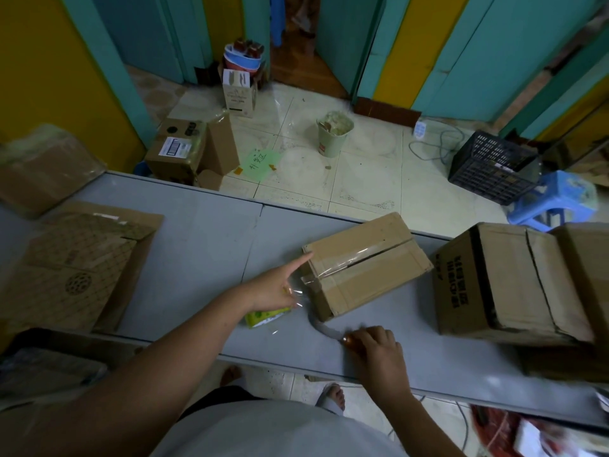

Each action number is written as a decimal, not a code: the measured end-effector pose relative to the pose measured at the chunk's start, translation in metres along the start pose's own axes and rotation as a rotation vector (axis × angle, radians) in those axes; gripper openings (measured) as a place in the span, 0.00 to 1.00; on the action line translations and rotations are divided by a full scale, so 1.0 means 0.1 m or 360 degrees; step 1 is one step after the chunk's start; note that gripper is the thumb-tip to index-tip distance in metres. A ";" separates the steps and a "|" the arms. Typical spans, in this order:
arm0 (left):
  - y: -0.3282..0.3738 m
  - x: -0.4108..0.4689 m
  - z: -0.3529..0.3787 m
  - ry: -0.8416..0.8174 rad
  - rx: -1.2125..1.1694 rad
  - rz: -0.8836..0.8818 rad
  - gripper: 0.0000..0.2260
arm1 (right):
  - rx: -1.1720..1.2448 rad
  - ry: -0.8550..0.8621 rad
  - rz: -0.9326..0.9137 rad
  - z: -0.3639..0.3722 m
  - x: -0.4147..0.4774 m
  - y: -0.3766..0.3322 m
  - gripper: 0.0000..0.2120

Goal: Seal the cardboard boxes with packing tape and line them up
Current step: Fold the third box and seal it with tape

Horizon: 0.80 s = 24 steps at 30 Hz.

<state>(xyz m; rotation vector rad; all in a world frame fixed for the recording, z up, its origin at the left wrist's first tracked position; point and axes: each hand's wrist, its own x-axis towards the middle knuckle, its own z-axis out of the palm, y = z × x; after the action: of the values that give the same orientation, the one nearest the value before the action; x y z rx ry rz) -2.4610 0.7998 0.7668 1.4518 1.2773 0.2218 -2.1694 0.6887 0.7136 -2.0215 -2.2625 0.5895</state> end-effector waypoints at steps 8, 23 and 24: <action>-0.03 0.00 0.03 0.0114 0.0049 0.0056 0.46 | 0.0546 0.0607 -0.0334 -0.52 0.28 -0.42 0.03; -0.35 -0.14 -0.17 0.0704 0.0903 0.0141 0.37 | 0.0489 0.0398 -0.0157 -0.46 0.76 -0.59 0.11; -0.37 -0.12 -0.16 0.0784 0.0917 0.0146 0.36 | 0.0491 0.0401 -0.0156 -0.45 0.76 -0.59 0.11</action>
<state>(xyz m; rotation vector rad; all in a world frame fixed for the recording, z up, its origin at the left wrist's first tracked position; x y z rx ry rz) -2.4978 0.7911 0.7492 2.0307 1.7687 0.3002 -2.2231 0.7689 0.7571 -1.7221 -1.9736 0.5950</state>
